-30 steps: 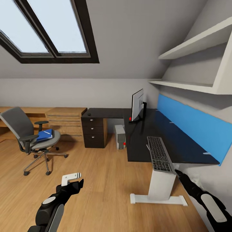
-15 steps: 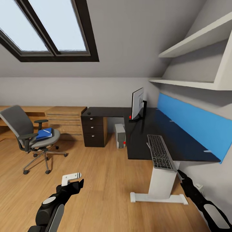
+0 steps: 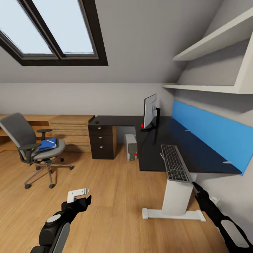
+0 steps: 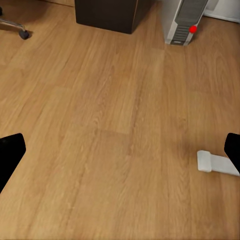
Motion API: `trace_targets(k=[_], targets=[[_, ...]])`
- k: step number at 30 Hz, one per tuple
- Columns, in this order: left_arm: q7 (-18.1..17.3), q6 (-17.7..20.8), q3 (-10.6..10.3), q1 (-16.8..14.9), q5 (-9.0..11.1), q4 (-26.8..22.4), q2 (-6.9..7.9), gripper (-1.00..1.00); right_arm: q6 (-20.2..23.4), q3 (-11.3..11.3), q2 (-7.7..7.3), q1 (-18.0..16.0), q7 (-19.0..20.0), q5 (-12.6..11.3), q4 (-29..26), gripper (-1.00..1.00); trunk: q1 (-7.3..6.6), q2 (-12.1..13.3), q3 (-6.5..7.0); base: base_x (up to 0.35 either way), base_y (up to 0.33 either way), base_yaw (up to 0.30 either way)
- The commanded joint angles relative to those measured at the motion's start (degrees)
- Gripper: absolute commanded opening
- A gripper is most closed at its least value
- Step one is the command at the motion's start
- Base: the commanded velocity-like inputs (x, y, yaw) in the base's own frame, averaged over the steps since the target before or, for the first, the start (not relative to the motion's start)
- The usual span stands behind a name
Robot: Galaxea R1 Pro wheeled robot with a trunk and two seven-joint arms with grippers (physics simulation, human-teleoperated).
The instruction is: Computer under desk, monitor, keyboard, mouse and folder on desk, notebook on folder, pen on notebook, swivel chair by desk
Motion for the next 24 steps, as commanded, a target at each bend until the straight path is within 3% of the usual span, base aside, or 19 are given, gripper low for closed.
trace_targets(k=[1, 19, 24], targets=[[0.51, 0.21, -0.05, -0.04, 0.61, -0.06, 0.0, 1.0, 0.51, -0.2, 0.06, -0.04, 0.14, -0.48, 0.0, 1.0, 0.22, -0.45, -0.25, 0.0, 0.0, 0.0], [0.51, 0.21, -0.04, -0.04, 0.61, -0.06, 0.04, 1.0, 0.2, -0.5, 0.22, -0.04, 0.51, -0.52, -0.1, 1.0, 4.18, -7.67, -3.48, 0.0, 0.0, 0.0], [0.44, 0.21, -0.05, -0.04, 0.61, -0.06, 0.04, 1.0, 0.38, -0.31, 0.22, -0.04, 2.6, -0.56, -0.15, 1.0, 4.18, -7.67, -3.48, 0.0, 0.0, 0.0]])
